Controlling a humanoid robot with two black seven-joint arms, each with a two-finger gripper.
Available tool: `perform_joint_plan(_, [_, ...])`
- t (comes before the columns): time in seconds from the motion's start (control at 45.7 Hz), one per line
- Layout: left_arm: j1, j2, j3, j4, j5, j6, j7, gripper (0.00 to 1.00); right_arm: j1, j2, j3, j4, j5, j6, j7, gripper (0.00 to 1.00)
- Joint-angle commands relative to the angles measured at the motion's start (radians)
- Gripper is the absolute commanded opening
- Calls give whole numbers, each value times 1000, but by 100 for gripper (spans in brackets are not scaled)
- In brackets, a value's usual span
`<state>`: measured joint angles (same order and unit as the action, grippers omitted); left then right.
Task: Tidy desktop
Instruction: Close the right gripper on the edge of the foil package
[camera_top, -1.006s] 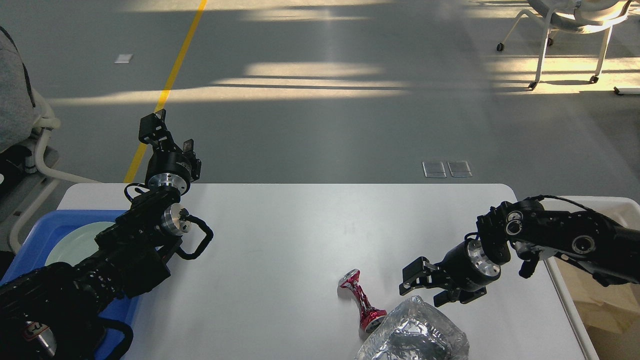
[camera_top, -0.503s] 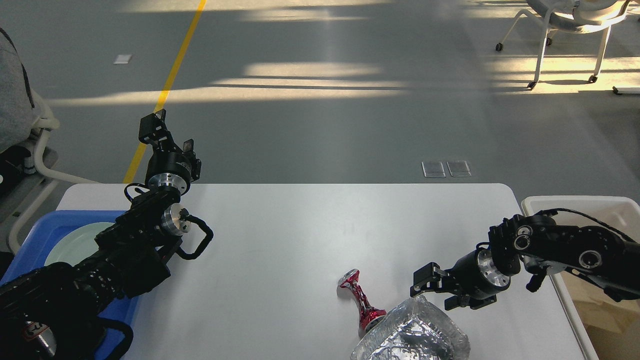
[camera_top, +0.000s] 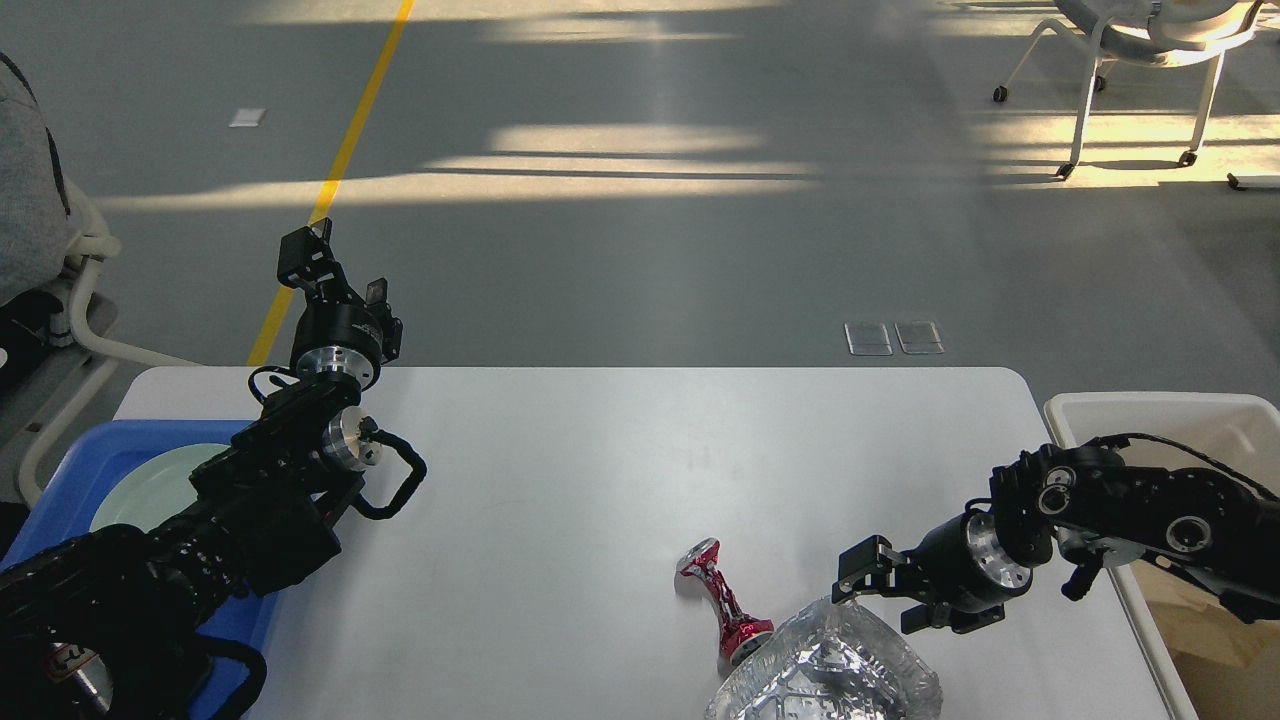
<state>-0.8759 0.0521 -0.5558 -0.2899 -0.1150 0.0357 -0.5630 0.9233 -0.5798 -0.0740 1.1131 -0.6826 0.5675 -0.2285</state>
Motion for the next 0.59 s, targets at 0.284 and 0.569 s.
perform_joint_plan(0.284, [0, 0, 0, 0, 0, 1, 0, 96, -37, -26, 3, 13, 0, -1, 1, 86])
perform_joint_plan(0.569, [0, 0, 0, 0, 0, 0, 0, 96, -63, -11, 2, 16, 2, -3, 0, 86])
